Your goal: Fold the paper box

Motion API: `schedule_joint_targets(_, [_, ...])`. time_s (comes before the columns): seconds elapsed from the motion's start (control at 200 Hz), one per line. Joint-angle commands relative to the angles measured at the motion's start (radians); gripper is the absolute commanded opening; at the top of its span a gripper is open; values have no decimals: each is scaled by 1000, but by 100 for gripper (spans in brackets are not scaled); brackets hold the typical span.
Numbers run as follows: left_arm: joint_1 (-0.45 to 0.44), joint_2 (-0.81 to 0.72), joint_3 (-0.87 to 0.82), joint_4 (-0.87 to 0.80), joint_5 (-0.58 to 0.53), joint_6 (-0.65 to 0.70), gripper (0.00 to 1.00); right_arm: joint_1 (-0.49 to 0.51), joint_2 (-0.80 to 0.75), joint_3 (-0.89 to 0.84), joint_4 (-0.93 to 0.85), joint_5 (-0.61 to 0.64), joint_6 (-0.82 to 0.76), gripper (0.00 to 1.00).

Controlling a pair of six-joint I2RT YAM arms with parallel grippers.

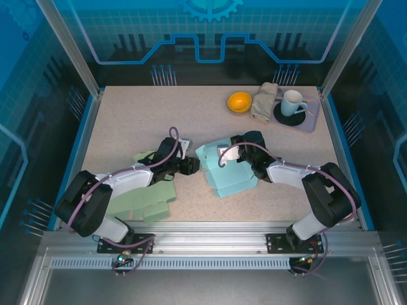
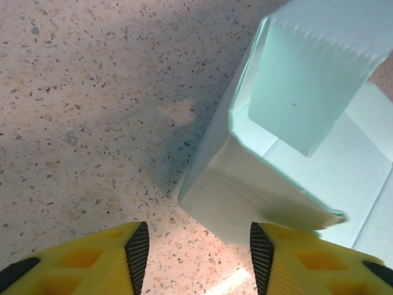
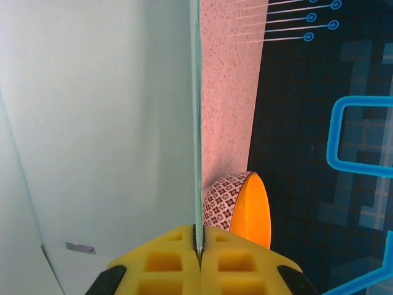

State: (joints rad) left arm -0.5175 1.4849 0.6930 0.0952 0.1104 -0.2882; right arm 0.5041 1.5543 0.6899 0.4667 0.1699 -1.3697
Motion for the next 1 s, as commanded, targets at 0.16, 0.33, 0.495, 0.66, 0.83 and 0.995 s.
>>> schedule_joint_targets(0.16, [-6,65,63,24,19,11,54,14,-22,-30,-40,-12,26,0])
schedule_joint_targets(0.33, [-13,93,96,35,29,15,56,14,-39,-30,-60,-29,24,0])
schedule_joint_targets(0.495, [-29,113,125,41,33,14,56,17,-37,-39,-53,-28,24,0])
schedule_joint_targets(0.66, [-53,118,134,61,34,7,54,27,-20,-37,-47,0,20,0])
schedule_joint_targets(0.83, [-72,123,133,72,22,13,52,37,-4,-38,-25,17,17,0])
schedule_joint_targets(0.995, [-74,133,139,65,12,18,50,45,4,-43,-21,25,24,0])
